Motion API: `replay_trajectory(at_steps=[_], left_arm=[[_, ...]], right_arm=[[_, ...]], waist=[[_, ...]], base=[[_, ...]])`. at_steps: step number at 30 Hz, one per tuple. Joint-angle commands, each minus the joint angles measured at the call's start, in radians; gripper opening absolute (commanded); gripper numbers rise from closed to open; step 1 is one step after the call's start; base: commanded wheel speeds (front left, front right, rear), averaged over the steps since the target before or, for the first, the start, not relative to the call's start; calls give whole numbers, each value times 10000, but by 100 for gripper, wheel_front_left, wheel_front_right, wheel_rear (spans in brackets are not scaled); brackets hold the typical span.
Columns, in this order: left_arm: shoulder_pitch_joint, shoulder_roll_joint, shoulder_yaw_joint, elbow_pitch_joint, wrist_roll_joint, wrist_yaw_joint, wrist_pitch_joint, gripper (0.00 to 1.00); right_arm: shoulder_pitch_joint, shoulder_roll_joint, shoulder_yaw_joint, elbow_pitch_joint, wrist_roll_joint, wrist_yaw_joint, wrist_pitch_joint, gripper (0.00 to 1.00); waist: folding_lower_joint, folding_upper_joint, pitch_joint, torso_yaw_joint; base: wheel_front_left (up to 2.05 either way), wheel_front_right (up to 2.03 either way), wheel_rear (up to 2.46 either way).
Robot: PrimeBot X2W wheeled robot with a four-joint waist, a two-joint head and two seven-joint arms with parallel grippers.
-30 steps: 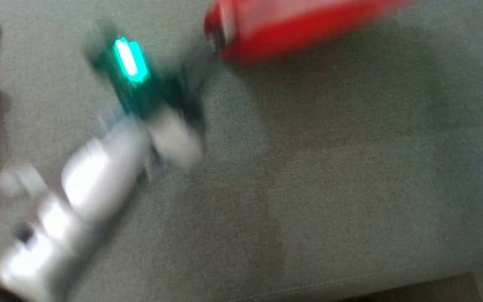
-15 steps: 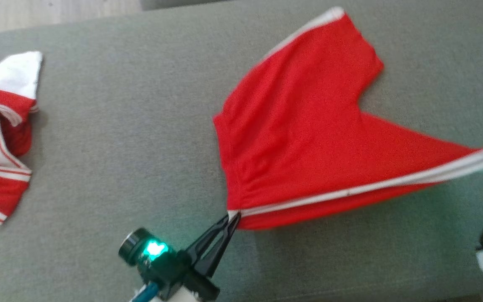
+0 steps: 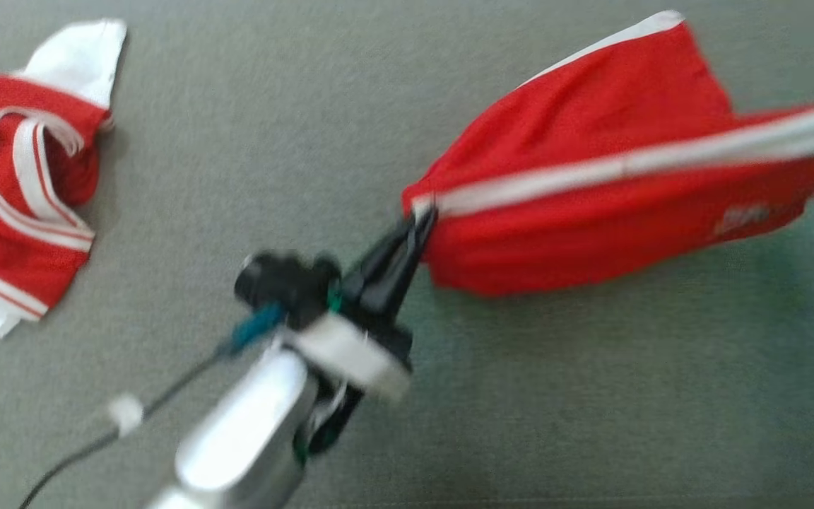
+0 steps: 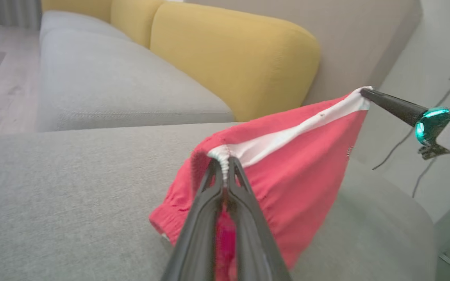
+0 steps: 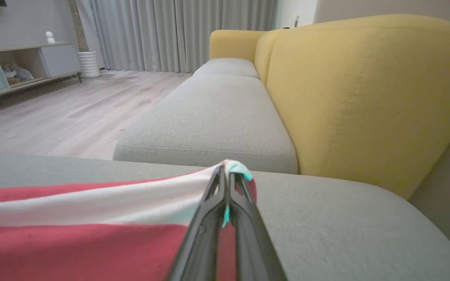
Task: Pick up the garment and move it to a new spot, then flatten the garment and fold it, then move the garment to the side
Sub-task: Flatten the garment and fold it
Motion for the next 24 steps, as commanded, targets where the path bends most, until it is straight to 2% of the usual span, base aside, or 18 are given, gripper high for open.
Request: replay_trajectory(at_steps=[1,7,17,18,19,20,21,22,24], left_arm=[[-424,-4,432,-58,-102,-50,70,0],[-1978,-831,724,1730,-1148,-419,444,0],[-3432,-1212,464,3414,-1598,-610,131,0],[-3497,-1231,446,3505,-1644,-620,7,0],[-3546,-1249,416,3596,-1703,-629,-96,2],[-3586,-1265,378,3680,-1768,-638,-184,20],[-3625,-1278,338,3766,-1812,-645,-283,64],[-3661,-1288,305,3859,-1810,-649,-419,100],[-3664,-1304,221,4044,-1762,-653,-712,100]], right_arm=[[-351,-312,150,-94,-71,-7,86,0],[-2740,-642,925,2064,-399,-7,396,0],[-5499,-689,2533,5128,-383,-7,1,0],[-5679,-675,2658,5384,-318,-7,-112,16],[-5832,-662,2805,5614,-236,-7,-229,44],[-5972,-646,2913,5843,-126,-7,-350,82],[-6092,-629,3000,6050,-10,-7,-490,100],[-6192,-604,3059,6233,115,-7,-671,100],[-6293,-572,3222,6598,282,-7,-919,100]], waist=[[-2,0,510,435],[-2,0,1179,787],[-2,0,1871,1096],[-2,0,1901,1116],[-2,0,1916,1130],[-2,0,1927,1140],[-2,0,1927,1147],[-2,0,1910,1155],[-2,0,1807,1162]], base=[[0,0,0],[0,0,0],[0,0,0],[0,0,0],[0,0,0],[0,0,0],[0,0,0],[0,0,0],[0,0,0]])
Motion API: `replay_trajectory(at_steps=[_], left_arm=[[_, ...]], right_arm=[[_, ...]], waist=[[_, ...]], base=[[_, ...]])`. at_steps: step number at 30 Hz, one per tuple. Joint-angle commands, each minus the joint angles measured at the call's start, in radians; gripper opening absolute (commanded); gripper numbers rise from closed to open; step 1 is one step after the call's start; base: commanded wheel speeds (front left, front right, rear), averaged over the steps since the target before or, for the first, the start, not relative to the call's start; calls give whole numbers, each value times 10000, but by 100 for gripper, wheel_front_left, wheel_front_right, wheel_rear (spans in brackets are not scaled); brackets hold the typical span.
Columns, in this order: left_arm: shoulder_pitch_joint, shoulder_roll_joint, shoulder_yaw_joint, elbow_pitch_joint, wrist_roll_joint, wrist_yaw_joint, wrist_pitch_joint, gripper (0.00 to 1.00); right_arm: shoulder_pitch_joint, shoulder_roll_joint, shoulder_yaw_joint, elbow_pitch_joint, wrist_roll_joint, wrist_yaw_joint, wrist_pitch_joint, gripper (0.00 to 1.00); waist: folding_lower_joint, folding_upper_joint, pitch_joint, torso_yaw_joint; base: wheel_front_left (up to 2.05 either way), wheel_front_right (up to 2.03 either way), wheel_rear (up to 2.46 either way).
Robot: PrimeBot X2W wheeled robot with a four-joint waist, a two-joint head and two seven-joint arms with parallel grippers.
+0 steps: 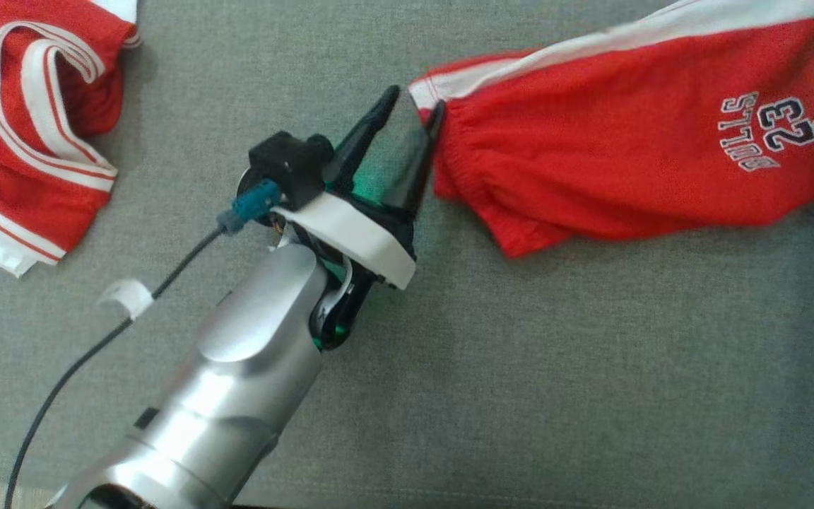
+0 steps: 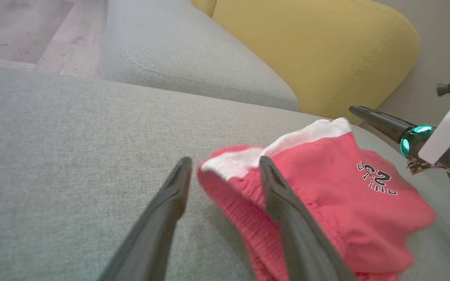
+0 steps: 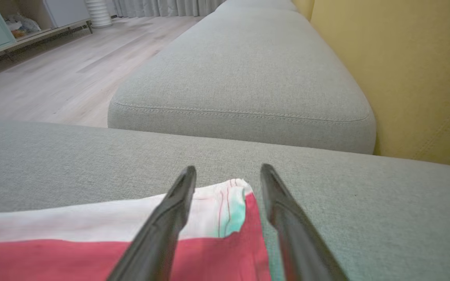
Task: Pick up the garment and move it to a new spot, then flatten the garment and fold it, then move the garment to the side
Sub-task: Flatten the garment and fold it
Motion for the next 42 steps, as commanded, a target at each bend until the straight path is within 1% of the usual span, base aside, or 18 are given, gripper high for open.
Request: replay_trajectory(at_steps=[1,3,6,7,9,11,14,15,17,18,19,20,21,25,29,38,40,42], left_arm=[[-262,78,101,-87,133,-1,-349,100],[-108,76,77,-1,419,217,-660,100],[352,150,240,-211,1111,900,-933,100],[585,158,392,-451,1350,1155,-956,100],[1173,157,872,-1354,1970,1603,-965,100],[1945,141,1262,-2235,2568,1960,-968,100],[3009,107,1710,-3396,3336,2276,-970,100],[3569,81,1919,-4056,3742,2379,-971,100],[4009,59,2052,-4521,4034,2396,-971,100],[4179,50,2103,-4705,4157,2396,-971,100],[4327,43,2131,-4847,4259,2372,-972,100],[4327,43,2131,-4847,4259,2372,-972,100],[4451,36,2167,-4966,4343,2355,-972,100],[4768,21,2375,-5263,4622,2330,-972,100],[5012,14,2597,-5384,4795,2278,-972,100],[5309,6,2807,-5340,4966,2098,-973,100],[5346,4,2840,-5284,4968,2070,-973,100],[5381,4,2878,-5241,4970,2060,-973,100]], right_arm=[[-66,-125,280,8,165,-7,-255,100],[46,-124,449,295,472,-7,-348,100],[322,-229,599,746,965,-7,-266,100],[427,-287,651,904,1124,-7,-169,100],[606,-427,745,1180,1466,-7,83,100],[762,-548,796,1409,1801,-7,295,100],[936,-840,941,1707,2218,-7,624,100],[1009,-921,1038,1856,2534,-7,863,100],[1086,-967,1144,1989,2911,-7,1211,100],[1132,-993,1237,1989,3121,-7,1375,78],[1178,-1037,1306,1985,3355,-7,1488,13],[1178,-1037,1306,1985,3355,-7,1488,13],[1209,-1093,1344,1970,3563,-7,1514,0],[1302,-1230,1457,1894,4091,-7,1252,0],[1478,-1445,1571,2055,4297,-7,931,0],[1975,-2453,1485,2425,4566,-7,408,0],[1912,-2540,1479,2392,4532,-7,250,0],[1743,-2476,1515,2195,4507,-7,131,0]], waist=[[-2,1,-162,-3],[-2,1,-346,-13],[-2,1,-609,-3],[-2,1,-680,23],[-2,1,-777,112],[-2,1,-856,239],[-2,1,-905,507],[-2,1,-912,699],[-2,1,-941,881],[-2,1,-963,961],[-2,1,-996,1039],[-2,1,-996,1039],[-2,1,-1032,1091],[-2,1,-1275,1060],[-2,1,-1627,712],[-2,1,-2032,-104],[-2,1,-2087,-223],[-2,1,-2150,-336]], base=[[0,0,0],[0,0,0],[0,0,0],[0,0,0],[0,0,0],[0,0,0],[0,0,0],[0,0,0],[0,0,0],[0,0,0],[0,0,0],[0,0,0],[0,0,0],[0,0,0],[0,0,0],[0,0,0],[0,0,0],[0,0,0]])
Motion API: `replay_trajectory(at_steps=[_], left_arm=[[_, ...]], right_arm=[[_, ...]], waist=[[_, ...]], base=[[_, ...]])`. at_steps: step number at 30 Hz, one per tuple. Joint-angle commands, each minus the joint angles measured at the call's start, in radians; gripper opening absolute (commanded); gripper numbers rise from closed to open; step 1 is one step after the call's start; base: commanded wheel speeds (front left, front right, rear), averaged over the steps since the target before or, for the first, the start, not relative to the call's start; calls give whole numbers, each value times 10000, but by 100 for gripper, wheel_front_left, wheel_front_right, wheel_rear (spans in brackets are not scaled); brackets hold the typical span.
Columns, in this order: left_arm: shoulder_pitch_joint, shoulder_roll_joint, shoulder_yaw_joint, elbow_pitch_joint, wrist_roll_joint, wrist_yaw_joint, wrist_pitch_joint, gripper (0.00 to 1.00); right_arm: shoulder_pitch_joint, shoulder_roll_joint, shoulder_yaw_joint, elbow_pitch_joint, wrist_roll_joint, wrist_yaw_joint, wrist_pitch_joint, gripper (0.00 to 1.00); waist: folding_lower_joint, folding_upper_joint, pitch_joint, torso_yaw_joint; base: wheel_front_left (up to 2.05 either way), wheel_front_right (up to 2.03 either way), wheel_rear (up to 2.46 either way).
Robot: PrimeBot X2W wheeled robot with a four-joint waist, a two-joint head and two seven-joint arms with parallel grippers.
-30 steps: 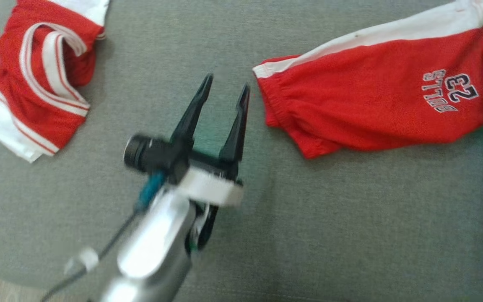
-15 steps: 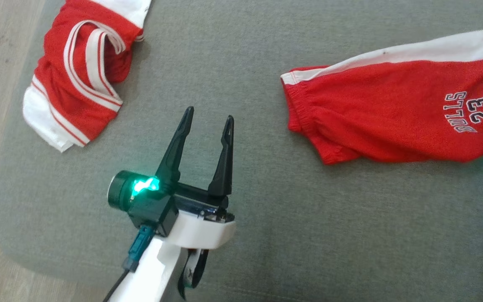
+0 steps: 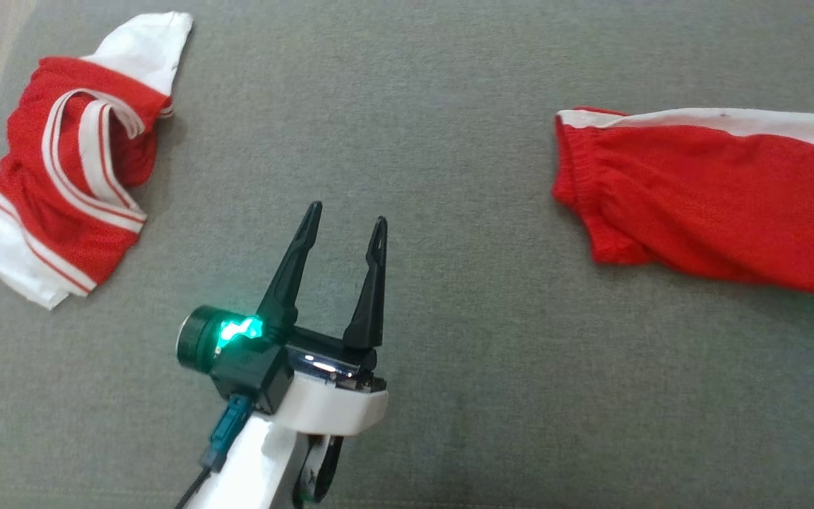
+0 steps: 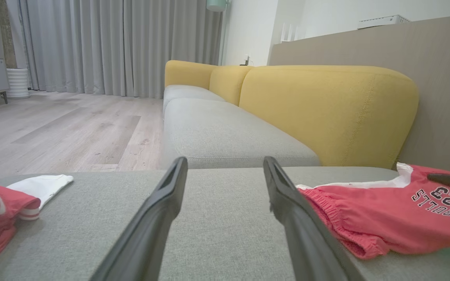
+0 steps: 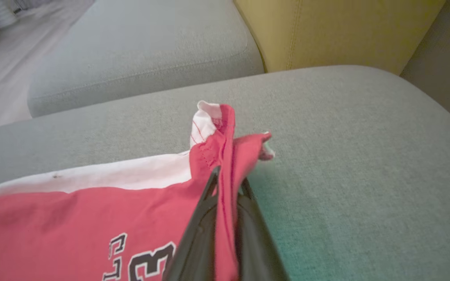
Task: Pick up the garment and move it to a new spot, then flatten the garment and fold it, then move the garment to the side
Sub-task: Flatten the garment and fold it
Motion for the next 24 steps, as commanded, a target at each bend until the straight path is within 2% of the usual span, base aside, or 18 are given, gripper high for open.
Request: replay_trajectory(at_steps=[1,5,13,14,15,16,20,24], left_arm=[[-45,2,405,-246,98,-13,-51,100],[7,1,411,-114,92,-31,-51,100],[202,0,411,55,-19,-11,-51,100],[226,0,400,65,-43,2,-51,100],[254,0,402,69,-102,38,-51,100],[276,0,381,122,-110,47,-51,100],[390,0,494,350,-348,230,-51,100],[520,0,558,540,-356,288,-51,100]], right_arm=[[-129,-275,103,-398,-28,-7,-152,0],[-525,235,368,-1365,-120,-7,-156,0],[-310,1932,1196,-3454,-751,-7,546,0],[-187,2196,1327,-3597,-825,-7,667,11],[-40,2471,1452,-3711,-911,-7,772,52],[108,2754,1497,-3781,-977,-7,814,100],[615,3515,1261,-4034,-1244,-7,424,100],[1038,3577,755,-4211,-1700,-7,-266,100]], waist=[[1,0,-102,-110],[1,0,-315,-208],[1,0,-714,26],[1,0,-733,85],[1,0,-750,152],[1,0,-762,209],[1,0,-857,368],[1,0,-1068,358]], base=[[0,0,0],[0,0,0],[0,0,0],[0,0,0],[0,0,0],[0,0,0],[0,0,0],[0,0,0]])
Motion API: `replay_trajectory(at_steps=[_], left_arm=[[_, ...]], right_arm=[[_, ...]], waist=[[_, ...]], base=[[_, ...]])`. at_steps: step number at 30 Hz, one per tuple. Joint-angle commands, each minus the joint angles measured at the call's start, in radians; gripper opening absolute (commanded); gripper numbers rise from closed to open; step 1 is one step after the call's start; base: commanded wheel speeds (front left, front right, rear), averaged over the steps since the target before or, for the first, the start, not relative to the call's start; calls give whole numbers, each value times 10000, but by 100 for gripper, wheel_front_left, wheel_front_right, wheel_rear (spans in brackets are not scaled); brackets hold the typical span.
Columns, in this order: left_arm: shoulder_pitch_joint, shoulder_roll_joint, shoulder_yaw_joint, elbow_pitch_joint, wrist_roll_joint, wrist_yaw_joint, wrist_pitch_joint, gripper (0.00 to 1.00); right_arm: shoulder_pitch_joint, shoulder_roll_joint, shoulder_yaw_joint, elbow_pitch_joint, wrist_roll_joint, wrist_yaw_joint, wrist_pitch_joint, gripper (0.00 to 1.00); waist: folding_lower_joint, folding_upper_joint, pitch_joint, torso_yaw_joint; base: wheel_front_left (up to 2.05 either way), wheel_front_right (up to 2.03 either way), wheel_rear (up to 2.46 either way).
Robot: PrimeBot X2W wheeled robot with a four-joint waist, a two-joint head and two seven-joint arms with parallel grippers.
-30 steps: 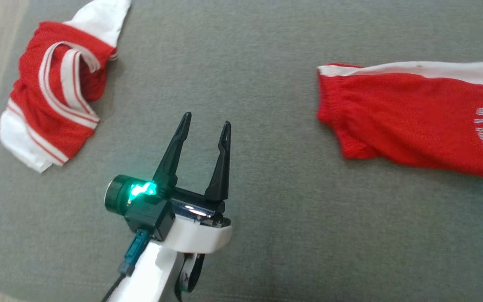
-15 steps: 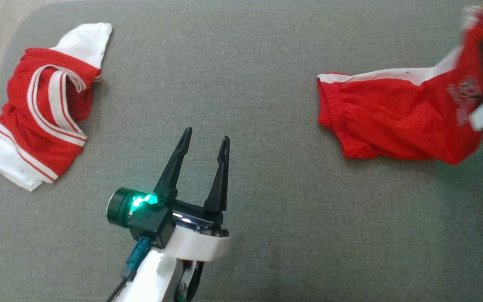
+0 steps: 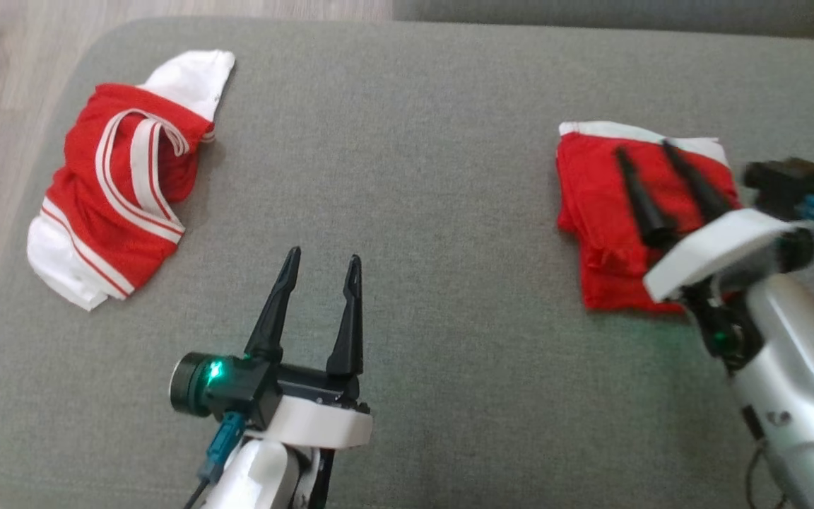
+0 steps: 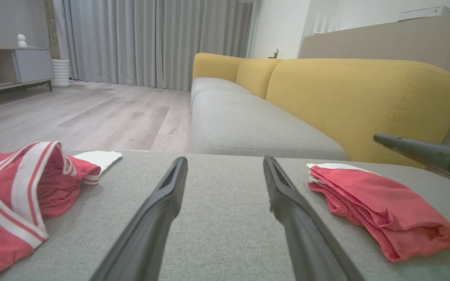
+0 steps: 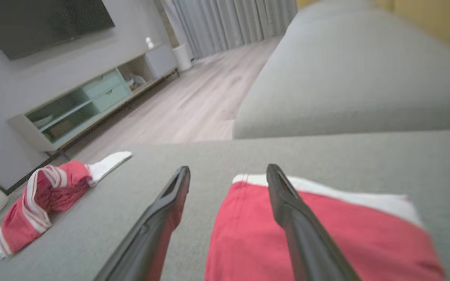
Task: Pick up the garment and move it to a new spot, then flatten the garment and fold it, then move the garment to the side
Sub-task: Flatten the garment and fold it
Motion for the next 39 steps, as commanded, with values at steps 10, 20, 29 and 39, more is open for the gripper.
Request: replay_trajectory(at_steps=[10,20,29,39], left_arm=[[1077,-8,1112,-337,292,543,-51,100],[2323,-8,1976,-247,574,510,-51,100],[2693,-8,2192,38,674,347,-51,100],[2703,-8,2208,141,734,317,-51,100]], right_arm=[[2565,65,-1475,-824,-1929,-7,-2438,100],[5401,1493,-3358,-2453,-4356,-7,-2491,100],[6124,2026,-3654,-2727,-4778,-7,-2493,100],[6146,2076,-3604,-2759,-4783,-7,-2493,100]], waist=[[0,0,-1723,-710],[0,0,-2746,-1101],[0,0,-2936,-1214],[0,0,-2948,-1188]], base=[[0,0,0],[0,0,0],[0,0,0],[0,0,0]])
